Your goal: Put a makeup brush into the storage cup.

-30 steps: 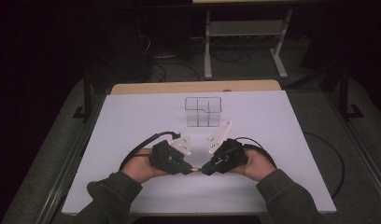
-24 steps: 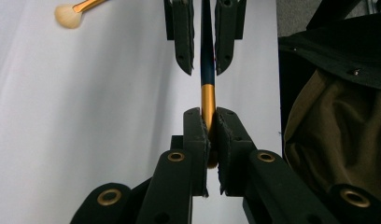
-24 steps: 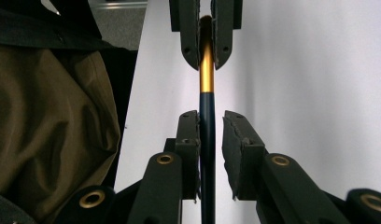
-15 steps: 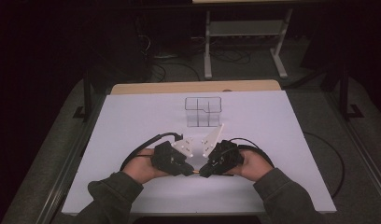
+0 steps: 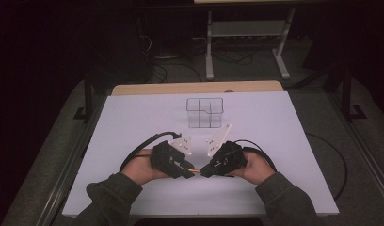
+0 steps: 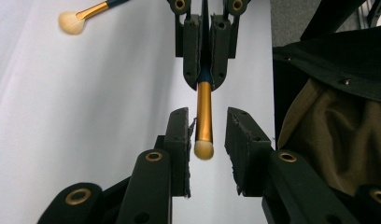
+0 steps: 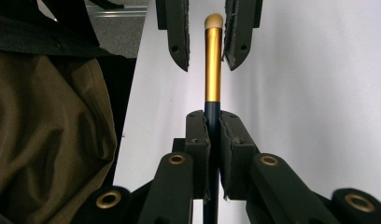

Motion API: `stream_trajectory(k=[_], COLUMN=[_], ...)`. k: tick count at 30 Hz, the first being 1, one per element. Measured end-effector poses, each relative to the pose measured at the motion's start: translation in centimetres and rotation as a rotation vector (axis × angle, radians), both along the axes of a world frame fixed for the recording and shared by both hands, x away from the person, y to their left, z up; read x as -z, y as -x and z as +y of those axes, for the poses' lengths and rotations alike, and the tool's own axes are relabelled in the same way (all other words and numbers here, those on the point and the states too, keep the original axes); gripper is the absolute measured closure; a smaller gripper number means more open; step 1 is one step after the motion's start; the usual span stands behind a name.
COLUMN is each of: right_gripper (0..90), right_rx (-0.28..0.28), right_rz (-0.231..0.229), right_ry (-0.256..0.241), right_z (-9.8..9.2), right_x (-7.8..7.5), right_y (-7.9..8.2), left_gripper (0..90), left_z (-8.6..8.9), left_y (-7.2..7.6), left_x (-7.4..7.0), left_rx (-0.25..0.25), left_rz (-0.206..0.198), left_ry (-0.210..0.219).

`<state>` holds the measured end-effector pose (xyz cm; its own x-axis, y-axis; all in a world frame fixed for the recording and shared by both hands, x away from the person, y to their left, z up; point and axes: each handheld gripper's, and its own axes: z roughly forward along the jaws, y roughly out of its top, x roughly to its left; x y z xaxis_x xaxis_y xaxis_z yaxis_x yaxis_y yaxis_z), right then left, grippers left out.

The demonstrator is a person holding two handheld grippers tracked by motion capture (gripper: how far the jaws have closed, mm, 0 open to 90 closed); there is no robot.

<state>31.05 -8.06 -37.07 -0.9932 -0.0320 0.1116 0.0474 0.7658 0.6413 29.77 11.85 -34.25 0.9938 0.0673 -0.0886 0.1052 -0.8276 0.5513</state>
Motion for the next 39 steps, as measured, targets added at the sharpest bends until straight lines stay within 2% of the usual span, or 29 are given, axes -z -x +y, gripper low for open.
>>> stream_trajectory(k=[8, 13, 15, 23, 33, 39], right_gripper=[82.2, 81.8, 81.5, 77.6, 81.0, 82.1], right_rx=[-0.004, -0.017, -0.018, -0.024, -0.046, -0.054], right_rz=[-0.005, -0.012, -0.011, -0.024, 0.003, 0.019], right_ry=[-0.016, -0.015, 0.006, 0.037, 0.084, 0.079], right_z=[0.1, 0.2, 0.4, 1.0, 1.8, 1.9], right_x=[-0.1, -0.1, -0.1, -0.3, -0.8, -0.5], right_y=[0.0, 0.1, 0.1, -0.1, 0.0, -0.3], left_gripper=[81.9, 83.0, 83.2, 83.5, 83.5, 82.8], left_z=[0.1, 0.0, -0.1, -0.3, -0.5, -0.4], left_y=[0.0, 0.0, 0.0, 0.1, 0.0, 0.0], left_x=[-0.1, -0.1, 0.0, 0.1, -0.3, -0.3], left_rx=[0.003, 0.018, 0.005, 0.013, 0.032, 0.045], left_rz=[-0.002, 0.000, 0.013, 0.008, -0.011, -0.011], left_ry=[0.000, -0.019, -0.024, -0.051, -0.066, -0.065])
